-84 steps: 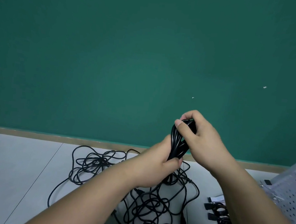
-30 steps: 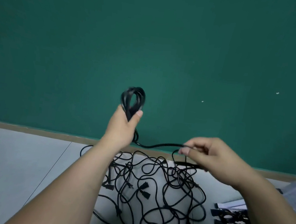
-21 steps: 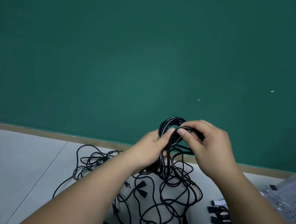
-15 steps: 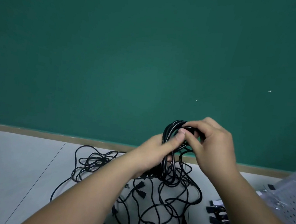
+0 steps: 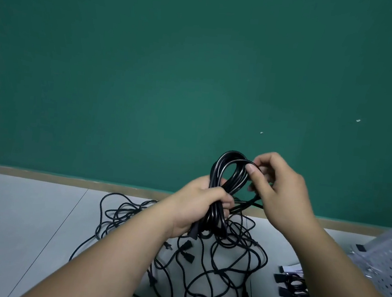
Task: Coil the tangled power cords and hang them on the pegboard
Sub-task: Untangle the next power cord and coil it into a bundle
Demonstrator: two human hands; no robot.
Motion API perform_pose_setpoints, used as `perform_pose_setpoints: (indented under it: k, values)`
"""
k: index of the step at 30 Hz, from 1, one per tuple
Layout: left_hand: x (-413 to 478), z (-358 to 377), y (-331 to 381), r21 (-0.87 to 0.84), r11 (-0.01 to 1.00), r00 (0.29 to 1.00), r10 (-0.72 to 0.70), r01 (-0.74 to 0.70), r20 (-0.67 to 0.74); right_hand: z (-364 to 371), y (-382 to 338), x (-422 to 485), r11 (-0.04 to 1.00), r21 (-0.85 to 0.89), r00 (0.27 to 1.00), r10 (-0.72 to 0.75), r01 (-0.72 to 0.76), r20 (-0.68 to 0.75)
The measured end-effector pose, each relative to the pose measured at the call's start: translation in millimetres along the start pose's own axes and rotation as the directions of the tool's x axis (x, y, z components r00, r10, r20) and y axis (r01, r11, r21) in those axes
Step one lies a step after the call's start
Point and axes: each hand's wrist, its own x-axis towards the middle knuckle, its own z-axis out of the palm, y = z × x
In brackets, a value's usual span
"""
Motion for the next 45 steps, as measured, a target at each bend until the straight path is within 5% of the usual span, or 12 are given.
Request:
perform_pose_setpoints:
  k: [3,8,12,16,23,27,35,45]
  values:
    - [0.6,-3.7,0.7,0.008,0.999,0.998,0.036,-0.035,-0.049,-2.2,-2.8,-1.8,0.994,0.052,0.995,-0.093,0.094,-0.026]
    - [-1.6,0.5,-2.2,0.350,0.929,0.992,0.126,-0.120,0.007,1.2,-9.0,-0.5,0.967,-0.077,0.944,-0.256,0.245,-0.207]
    - [-2.6,4.5,-4.3,0.340,0.936,0.995,0.079,-0.095,0.059,3.9,-2.4,0.4,0.996,-0.079,0.987,-0.050,0.038,-0.152]
    - [-2.0,3.2,-4.7,0.167,0.985,0.995,0.030,-0.045,0.094,1.6,-1.2,4.2,0.927,0.313,0.976,0.218,-0.206,-0.001]
    - [2.7,1.8,-3.9,-0.009,0.999,0.999,0.034,-0.034,0.039,4.2,5.0,3.6,0.869,0.364,0.932,0.248,-0.335,0.265]
    - [3.9,-2.6,-0.1,-0.092,0.992,0.996,0.087,-0.089,-0.017,1.7,8.4,1.0,0.964,0.165,0.916,0.131,-0.206,0.380]
    - [4.3,-7.3,0.5,-0.072,0.982,0.969,0.156,-0.172,-0.194,0.3,12.0,2.6,0.990,-0.095,0.880,0.140,-0.109,0.455]
    - [0.9,-20.3,14.3,0.080,0.965,0.885,0.260,-0.249,-0.385,3.7,18.2,6.2,0.853,-0.521,0.912,0.230,-0.021,0.341]
